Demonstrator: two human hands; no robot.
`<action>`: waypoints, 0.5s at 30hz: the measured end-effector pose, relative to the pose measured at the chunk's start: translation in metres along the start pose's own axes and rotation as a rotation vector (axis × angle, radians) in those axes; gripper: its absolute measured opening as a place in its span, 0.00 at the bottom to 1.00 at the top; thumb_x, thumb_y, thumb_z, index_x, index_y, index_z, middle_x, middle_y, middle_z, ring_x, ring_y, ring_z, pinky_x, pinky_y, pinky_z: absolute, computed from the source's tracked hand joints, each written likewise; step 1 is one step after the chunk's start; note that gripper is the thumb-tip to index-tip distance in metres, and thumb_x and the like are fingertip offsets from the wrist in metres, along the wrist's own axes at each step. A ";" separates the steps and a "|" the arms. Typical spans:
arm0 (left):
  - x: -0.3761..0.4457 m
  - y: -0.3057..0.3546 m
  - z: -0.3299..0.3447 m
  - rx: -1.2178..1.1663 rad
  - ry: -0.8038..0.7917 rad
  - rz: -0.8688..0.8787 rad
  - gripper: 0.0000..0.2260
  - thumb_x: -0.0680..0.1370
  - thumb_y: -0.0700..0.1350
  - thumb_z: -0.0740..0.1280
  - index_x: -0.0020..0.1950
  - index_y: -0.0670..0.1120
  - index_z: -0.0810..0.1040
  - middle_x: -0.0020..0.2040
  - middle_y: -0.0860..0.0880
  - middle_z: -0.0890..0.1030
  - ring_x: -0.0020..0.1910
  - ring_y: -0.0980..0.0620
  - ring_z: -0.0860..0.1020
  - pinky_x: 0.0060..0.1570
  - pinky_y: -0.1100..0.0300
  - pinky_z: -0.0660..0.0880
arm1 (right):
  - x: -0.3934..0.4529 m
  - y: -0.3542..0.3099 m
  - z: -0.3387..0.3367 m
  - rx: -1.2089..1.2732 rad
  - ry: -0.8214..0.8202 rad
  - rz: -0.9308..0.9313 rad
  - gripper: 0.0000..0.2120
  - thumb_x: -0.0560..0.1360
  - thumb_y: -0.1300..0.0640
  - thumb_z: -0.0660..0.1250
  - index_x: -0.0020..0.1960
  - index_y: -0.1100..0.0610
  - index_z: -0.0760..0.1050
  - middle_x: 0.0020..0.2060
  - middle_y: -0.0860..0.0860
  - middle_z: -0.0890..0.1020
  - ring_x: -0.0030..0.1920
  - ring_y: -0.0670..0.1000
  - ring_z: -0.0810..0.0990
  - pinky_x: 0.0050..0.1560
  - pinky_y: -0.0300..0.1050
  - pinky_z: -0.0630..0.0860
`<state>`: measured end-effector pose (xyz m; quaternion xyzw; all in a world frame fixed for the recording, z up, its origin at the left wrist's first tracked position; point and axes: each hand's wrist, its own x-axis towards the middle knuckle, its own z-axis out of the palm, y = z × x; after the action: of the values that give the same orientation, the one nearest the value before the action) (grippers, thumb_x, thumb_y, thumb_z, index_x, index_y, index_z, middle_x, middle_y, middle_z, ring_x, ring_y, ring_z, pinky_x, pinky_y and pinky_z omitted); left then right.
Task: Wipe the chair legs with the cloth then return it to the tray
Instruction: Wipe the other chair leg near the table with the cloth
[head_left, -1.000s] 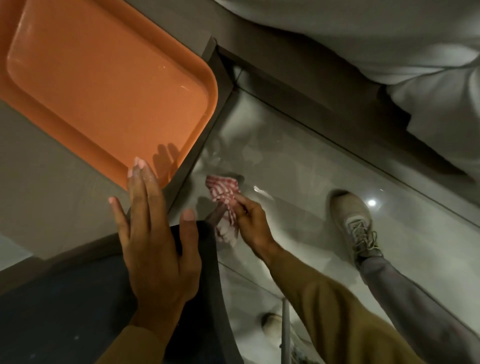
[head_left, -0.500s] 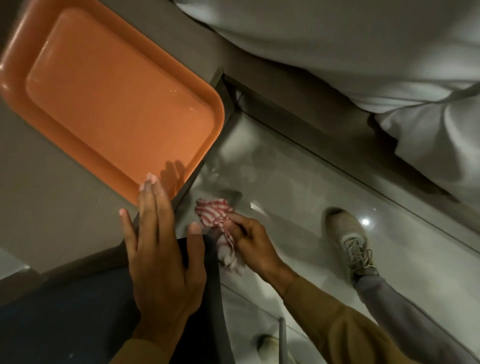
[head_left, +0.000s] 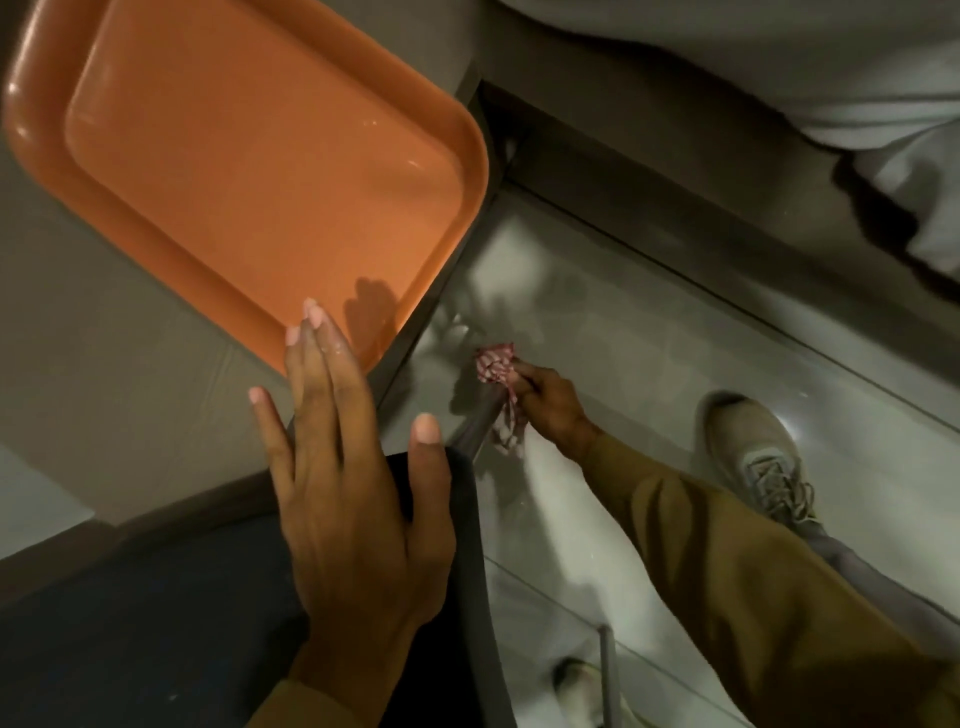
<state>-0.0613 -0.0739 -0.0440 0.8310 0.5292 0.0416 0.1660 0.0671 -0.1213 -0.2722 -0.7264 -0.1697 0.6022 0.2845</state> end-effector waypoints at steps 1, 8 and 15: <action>0.000 0.001 -0.001 0.003 -0.002 -0.007 0.35 0.89 0.62 0.43 0.90 0.42 0.49 0.91 0.47 0.53 0.91 0.50 0.50 0.89 0.37 0.46 | -0.019 -0.009 -0.006 0.018 -0.018 -0.048 0.15 0.86 0.62 0.62 0.69 0.63 0.81 0.64 0.60 0.85 0.65 0.58 0.83 0.69 0.46 0.75; -0.001 0.001 -0.003 0.028 0.002 -0.008 0.36 0.88 0.64 0.42 0.90 0.44 0.48 0.91 0.48 0.52 0.91 0.53 0.49 0.89 0.37 0.47 | -0.147 -0.062 0.000 0.190 -0.045 -0.324 0.15 0.86 0.49 0.62 0.69 0.47 0.81 0.63 0.44 0.87 0.65 0.41 0.84 0.69 0.42 0.80; -0.001 0.000 0.002 0.006 0.024 0.022 0.35 0.88 0.63 0.42 0.90 0.43 0.49 0.91 0.49 0.53 0.91 0.52 0.50 0.90 0.42 0.44 | -0.053 -0.005 0.006 0.116 0.035 -0.137 0.14 0.87 0.62 0.61 0.65 0.66 0.82 0.58 0.58 0.87 0.56 0.50 0.85 0.67 0.52 0.79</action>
<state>-0.0616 -0.0751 -0.0454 0.8368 0.5220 0.0519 0.1568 0.0499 -0.1473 -0.2286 -0.7058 -0.1787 0.5774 0.3694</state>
